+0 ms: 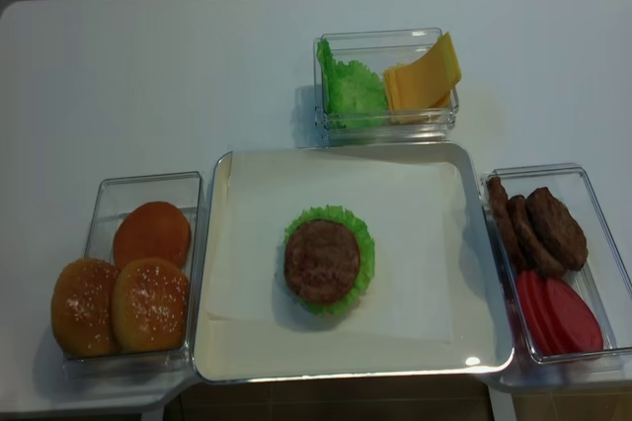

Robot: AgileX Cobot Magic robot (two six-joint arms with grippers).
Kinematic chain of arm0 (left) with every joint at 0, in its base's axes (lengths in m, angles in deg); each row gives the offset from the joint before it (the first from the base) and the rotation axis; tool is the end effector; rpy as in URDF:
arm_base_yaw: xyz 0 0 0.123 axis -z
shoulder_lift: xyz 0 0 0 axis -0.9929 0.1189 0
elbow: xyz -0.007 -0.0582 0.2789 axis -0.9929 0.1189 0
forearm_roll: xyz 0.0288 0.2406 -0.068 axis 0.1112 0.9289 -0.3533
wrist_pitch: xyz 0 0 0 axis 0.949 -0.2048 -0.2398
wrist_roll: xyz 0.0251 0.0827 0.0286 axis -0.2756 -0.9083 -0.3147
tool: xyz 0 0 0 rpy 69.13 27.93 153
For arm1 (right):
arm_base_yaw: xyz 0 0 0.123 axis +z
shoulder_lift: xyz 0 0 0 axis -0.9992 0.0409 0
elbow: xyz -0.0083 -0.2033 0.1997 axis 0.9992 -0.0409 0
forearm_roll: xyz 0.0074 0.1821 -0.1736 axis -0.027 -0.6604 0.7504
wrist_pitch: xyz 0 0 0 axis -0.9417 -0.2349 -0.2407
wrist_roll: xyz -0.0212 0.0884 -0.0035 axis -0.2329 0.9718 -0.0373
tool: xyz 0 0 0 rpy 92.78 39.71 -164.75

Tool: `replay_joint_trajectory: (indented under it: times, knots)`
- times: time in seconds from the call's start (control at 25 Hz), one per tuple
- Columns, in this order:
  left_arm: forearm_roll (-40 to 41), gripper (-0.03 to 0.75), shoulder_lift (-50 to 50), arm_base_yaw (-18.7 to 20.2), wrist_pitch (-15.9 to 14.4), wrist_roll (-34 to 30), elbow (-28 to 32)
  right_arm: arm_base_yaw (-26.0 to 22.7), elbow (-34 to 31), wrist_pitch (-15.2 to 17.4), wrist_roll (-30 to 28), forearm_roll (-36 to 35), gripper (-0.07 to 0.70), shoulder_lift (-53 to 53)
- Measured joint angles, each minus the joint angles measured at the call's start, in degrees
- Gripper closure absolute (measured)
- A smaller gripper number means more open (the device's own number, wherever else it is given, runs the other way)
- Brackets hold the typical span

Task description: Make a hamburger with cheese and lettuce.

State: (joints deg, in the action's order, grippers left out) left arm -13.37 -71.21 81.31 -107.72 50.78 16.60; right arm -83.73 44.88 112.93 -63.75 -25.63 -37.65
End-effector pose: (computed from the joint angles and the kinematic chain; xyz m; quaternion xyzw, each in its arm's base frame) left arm -0.0114 0.0018 0.2652 -0.0539 0.8794 0.0000 0.4731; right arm -0.0095 0.0056 0.2688 -0.0291 0.8675 0.0560 0.4934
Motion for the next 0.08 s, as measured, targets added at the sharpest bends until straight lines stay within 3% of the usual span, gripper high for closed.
replay_joint_trajectory:
  times: [0.08]
  knots:
    - [0.00,0.347,0.00,0.00,0.00,0.00,0.00,0.00,0.00,0.00,0.20,0.00,0.171,0.00]
